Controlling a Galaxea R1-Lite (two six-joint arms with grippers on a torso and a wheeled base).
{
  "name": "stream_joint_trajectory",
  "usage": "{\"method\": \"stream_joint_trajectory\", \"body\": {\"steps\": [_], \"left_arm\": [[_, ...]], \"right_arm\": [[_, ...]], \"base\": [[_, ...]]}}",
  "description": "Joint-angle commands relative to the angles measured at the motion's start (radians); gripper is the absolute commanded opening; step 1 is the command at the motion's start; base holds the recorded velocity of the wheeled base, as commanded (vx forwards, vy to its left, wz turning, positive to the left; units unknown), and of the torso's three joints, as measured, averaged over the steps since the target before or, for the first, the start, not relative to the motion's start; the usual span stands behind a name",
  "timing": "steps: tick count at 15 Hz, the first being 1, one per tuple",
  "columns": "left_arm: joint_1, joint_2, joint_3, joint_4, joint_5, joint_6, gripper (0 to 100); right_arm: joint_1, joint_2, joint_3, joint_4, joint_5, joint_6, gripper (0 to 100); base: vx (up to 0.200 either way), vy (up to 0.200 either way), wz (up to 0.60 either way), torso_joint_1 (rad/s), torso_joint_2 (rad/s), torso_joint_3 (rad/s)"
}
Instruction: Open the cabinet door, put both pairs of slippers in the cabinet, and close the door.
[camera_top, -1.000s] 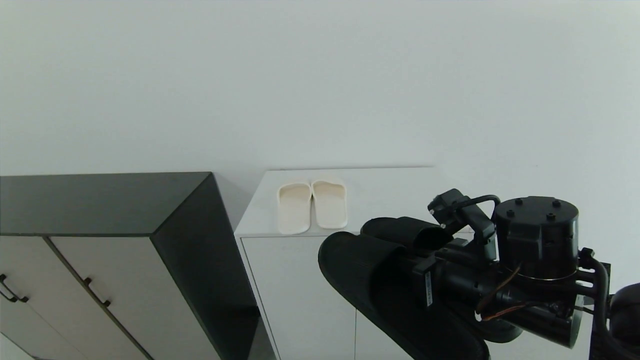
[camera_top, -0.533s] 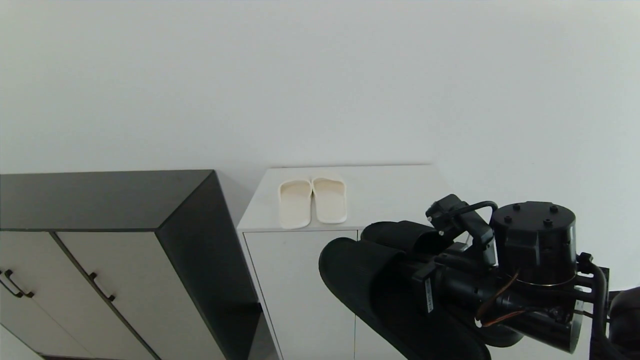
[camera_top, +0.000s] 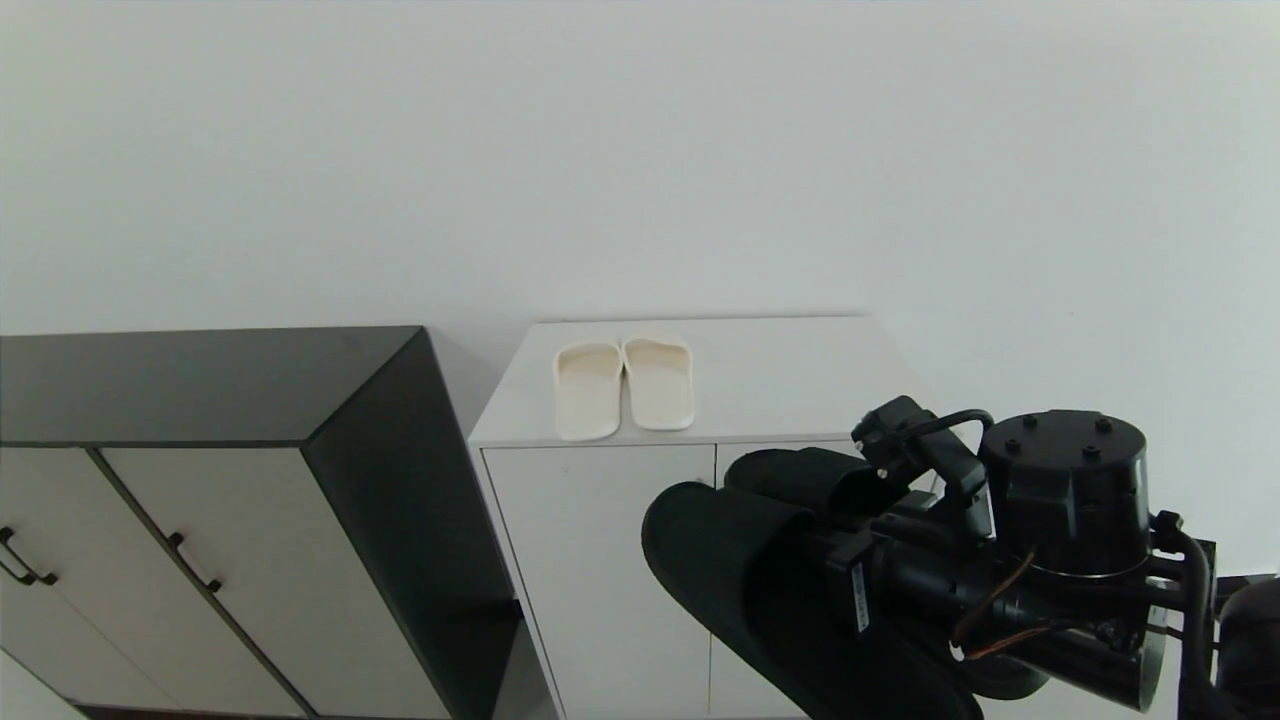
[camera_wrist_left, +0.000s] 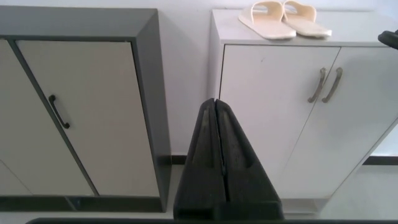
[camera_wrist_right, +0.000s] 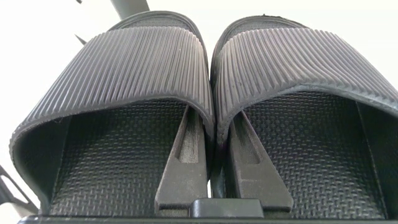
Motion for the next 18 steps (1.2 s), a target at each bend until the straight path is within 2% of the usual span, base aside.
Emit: {"method": "stream_joint_trajectory", "body": {"steps": [1,4,5,18], "left_arm": [[0.000,0.000,0.000,0.000,0.000,-0.001,0],[0.000,0.000,0.000,0.000,-0.004,-0.004,0],[0.000,0.000,0.000,0.000,-0.006,-0.004,100],[0.000,0.000,0.000,0.000,-0.020,-0.001,100]], "right_arm": [[0.006,-0.001,0.002,-0.001,-0.001,0.000,0],[0.008,0.001,0.004,-0.001,0.001,0.000,0],[0.008,0.001,0.004,-0.001,0.001,0.000,0],[0.032,-0.004,0.033,-0.001,0.001,-0.024,0]], "base": [[0.000,0.000,0.00,-0.178,0.40,0.222],[0.000,0.000,0.00,-0.201,0.48,0.269],[0.000,0.000,0.00,-0.237,0.54,0.310],[0.000,0.000,0.00,-0.201,0.52,0.314]]}}
